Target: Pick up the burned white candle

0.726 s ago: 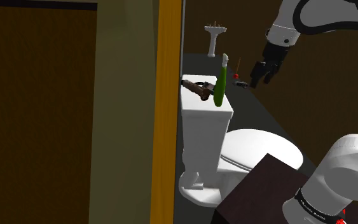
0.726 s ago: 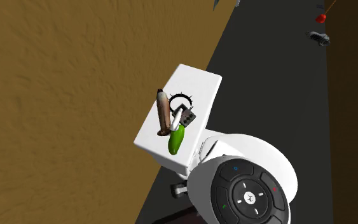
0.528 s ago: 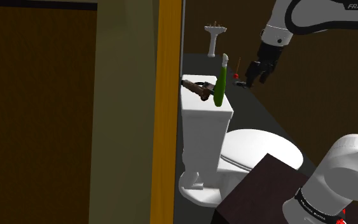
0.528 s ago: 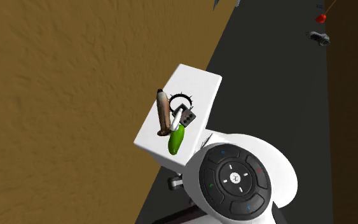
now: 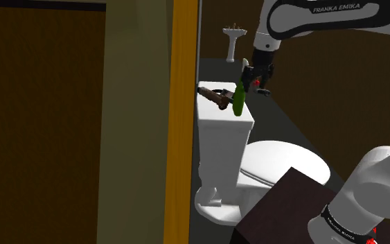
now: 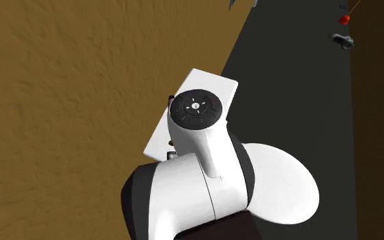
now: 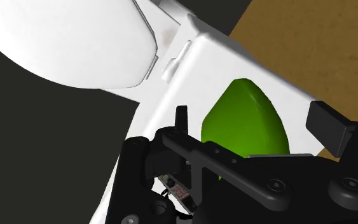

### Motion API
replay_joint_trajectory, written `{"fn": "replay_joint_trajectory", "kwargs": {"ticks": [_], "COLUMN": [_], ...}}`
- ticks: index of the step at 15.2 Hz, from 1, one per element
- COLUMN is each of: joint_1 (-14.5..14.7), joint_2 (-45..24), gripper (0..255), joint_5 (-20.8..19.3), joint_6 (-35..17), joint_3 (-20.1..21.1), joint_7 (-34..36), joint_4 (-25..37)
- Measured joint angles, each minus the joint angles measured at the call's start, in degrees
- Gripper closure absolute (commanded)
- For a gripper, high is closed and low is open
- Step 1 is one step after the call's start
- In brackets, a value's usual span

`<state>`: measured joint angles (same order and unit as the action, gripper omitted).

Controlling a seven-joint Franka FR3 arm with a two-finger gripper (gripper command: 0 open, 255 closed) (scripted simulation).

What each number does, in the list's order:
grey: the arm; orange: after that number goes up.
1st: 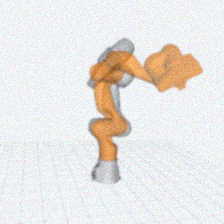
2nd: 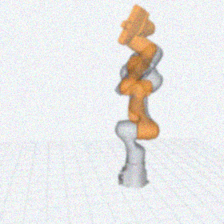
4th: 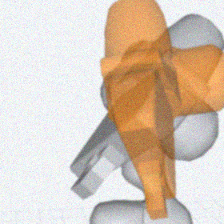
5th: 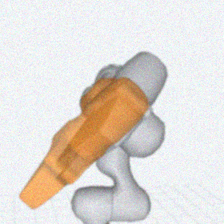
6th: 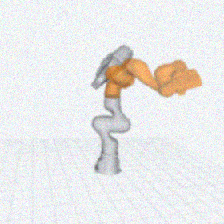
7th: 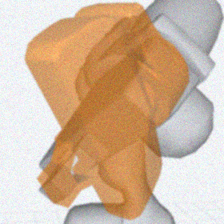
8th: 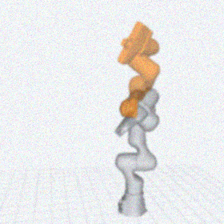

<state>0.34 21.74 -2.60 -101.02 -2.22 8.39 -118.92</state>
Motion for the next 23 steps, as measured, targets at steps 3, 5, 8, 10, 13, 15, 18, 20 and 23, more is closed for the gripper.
{"fn": "replay_joint_trajectory", "kwargs": {"ticks": [3,5,8,10,13,15,18,20,23], "joint_1": [0.0,0.1,0.3,0.2,0.4,0.4,0.3,0.3,0.4], "joint_2": [-8.0,-13.1,-20.9,-26.2,-35.0,-41.1,-49.5,-50.3,-50.3], "gripper": [0,0,0,0,0,0,0,0,0], "joint_5": [0.0,0.0,0.0,0.0,0.0,0.0,0.1,0.1,0.1], "joint_6": [0.0,0.2,1.3,2.1,4.8,7.1,11.0,10.1,7.7], "joint_3": [0.3,0.6,0.9,0.9,0.9,0.8,0.7,0.6,0.7], "joint_7": [1.3,2.4,4.0,4.6,6.0,6.6,7.2,7.4,7.6], "joint_4": [6.8,11.4,18.9,24.3,34.3,41.9,53.0,52.8,50.4]}}
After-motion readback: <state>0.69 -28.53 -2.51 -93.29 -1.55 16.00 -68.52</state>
